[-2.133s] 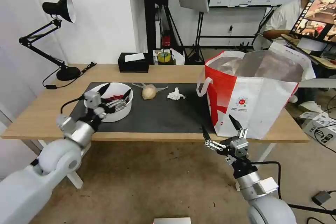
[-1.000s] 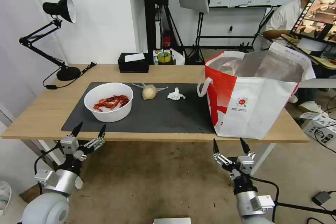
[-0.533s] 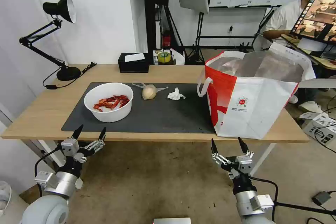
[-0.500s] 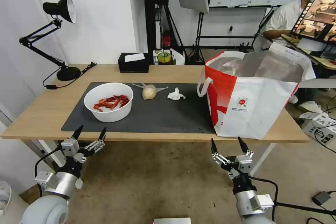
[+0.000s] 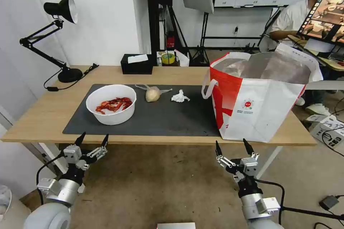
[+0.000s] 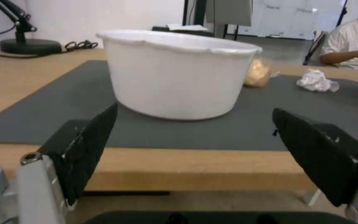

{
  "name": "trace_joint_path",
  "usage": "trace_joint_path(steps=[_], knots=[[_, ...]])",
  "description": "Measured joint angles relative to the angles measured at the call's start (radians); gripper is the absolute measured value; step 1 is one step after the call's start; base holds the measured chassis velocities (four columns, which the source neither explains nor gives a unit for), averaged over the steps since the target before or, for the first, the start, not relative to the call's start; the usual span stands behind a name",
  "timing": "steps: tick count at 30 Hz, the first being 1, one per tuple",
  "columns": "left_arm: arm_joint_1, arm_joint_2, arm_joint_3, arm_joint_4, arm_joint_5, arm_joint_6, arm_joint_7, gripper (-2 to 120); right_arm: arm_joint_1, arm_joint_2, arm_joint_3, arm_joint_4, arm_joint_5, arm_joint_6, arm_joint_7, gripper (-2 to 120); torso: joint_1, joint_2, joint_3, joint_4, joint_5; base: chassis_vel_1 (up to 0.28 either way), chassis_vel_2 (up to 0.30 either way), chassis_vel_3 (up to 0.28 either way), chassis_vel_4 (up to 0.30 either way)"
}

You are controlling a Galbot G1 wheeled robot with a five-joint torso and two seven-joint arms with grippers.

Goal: Pick up the trash from the table and place it into the takeout bag.

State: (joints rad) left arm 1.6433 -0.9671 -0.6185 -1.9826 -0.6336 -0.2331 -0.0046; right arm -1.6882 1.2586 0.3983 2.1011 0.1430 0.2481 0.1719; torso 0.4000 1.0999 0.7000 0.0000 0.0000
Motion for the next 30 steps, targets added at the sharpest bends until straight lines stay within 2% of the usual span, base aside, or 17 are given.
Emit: trace_joint_path(steps=[13, 17, 20, 22, 24, 25, 29, 30], knots=[[0.030, -0.017, -0.012, 0.020, 0.002, -0.003, 0.009, 100, 0.028, -0.013, -0.028, -0.010, 0.006, -0.016, 0.001, 100, 0.000, 0.000, 0.000, -0.0001, 0.0000, 0.000, 0.000, 0.000, 0.000], [0.047, -0.026, -0.012, 0.020, 0.008, -0.007, 0.016, 100, 0.100, -0.069, -0.108, -0.011, 0.010, -0.048, 0.006, 100, 0.000, 0.000, 0.000, 0.0000, 0.0000, 0.000, 0.000, 0.000, 0.000], [0.056, -0.028, -0.016, 0.011, 0.014, -0.007, 0.018, 100, 0.245, -0.162, -0.203, 0.014, 0.060, -0.120, 0.024, 100, 0.000, 0.000, 0.000, 0.0003, 0.0001, 0.000, 0.000, 0.000, 0.000], [0.056, -0.028, -0.016, 0.008, 0.016, -0.007, 0.018, 100, 0.273, -0.181, -0.219, 0.016, 0.074, -0.136, 0.027, 100, 0.000, 0.000, 0.000, 0.0003, 0.0000, 0.000, 0.000, 0.000, 0.000], [0.055, -0.026, -0.016, -0.003, 0.018, -0.006, 0.014, 100, 0.368, -0.241, -0.277, 0.015, 0.121, -0.189, 0.040, 100, 0.000, 0.000, 0.000, 0.0001, 0.0001, 0.000, 0.000, 0.000, 0.000], [0.055, -0.026, -0.016, -0.003, 0.018, -0.006, 0.014, 100, 0.368, -0.241, -0.277, 0.015, 0.121, -0.189, 0.040, 100, 0.000, 0.000, 0.000, 0.0001, 0.0001, 0.000, 0.000, 0.000, 0.000], [0.054, -0.022, -0.024, -0.007, 0.016, -0.004, 0.009, 100, 0.550, -0.296, -0.396, -0.020, 0.194, -0.274, 0.068, 100, 0.000, 0.000, 0.000, 0.0000, -0.0001, 0.000, 0.000, 0.000, 0.000], [0.054, -0.022, -0.024, -0.007, 0.016, -0.004, 0.009, 100, 0.550, -0.296, -0.396, -0.020, 0.194, -0.274, 0.068, 100, 0.000, 0.000, 0.000, 0.0000, -0.0001, 0.000, 0.000, 0.000, 0.000]])
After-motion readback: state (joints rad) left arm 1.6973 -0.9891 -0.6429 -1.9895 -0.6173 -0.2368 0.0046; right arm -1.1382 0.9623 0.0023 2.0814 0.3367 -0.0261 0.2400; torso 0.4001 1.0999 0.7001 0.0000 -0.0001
